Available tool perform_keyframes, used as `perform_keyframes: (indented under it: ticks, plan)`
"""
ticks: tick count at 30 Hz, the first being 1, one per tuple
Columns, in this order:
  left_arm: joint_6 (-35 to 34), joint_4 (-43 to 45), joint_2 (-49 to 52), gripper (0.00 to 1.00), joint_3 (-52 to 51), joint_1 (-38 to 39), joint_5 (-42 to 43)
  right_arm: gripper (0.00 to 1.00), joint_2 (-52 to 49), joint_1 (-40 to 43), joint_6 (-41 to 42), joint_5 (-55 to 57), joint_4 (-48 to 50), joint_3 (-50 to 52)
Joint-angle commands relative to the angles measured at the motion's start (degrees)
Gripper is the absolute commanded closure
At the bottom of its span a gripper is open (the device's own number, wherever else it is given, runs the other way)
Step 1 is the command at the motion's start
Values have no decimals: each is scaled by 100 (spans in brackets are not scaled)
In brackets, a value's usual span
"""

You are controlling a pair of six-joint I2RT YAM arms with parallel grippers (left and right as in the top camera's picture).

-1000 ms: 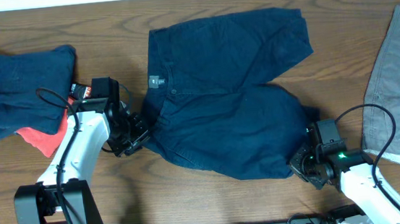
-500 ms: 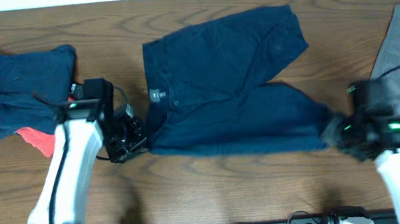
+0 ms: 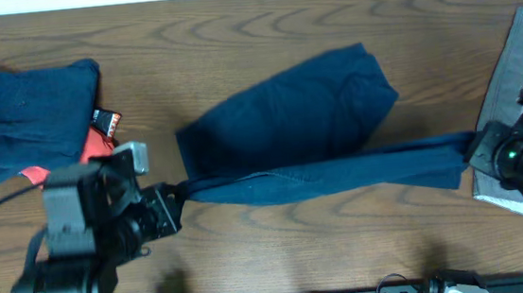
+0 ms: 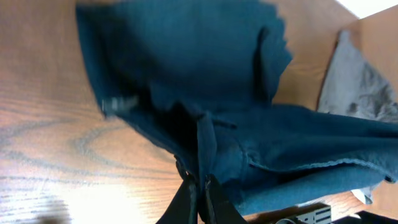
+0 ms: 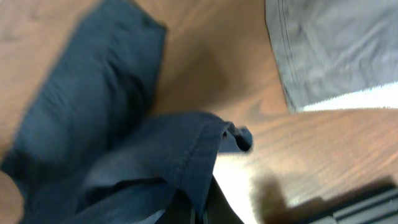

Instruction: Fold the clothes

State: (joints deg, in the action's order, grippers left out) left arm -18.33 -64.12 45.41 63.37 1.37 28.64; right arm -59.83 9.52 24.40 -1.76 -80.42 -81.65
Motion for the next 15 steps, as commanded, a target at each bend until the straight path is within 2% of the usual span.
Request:
perform_keyframes:
  ticks: [1,7,12,15]
  plan:
    - [-258,35,-219,94,72,-48,-966,99,46,155,-455,732,188,-459]
    - [-407,533,280,94,72,-48,-1189,99,-407,151,-885,284,782,-490]
    - [-640,994,1220,94,72,-48,-1766,99,-1287,31,-999,162,1215,-487]
    - [-861,1113,1853,94,72,-46,-1709,99,-1818,-107,-1250,20,1327,-487]
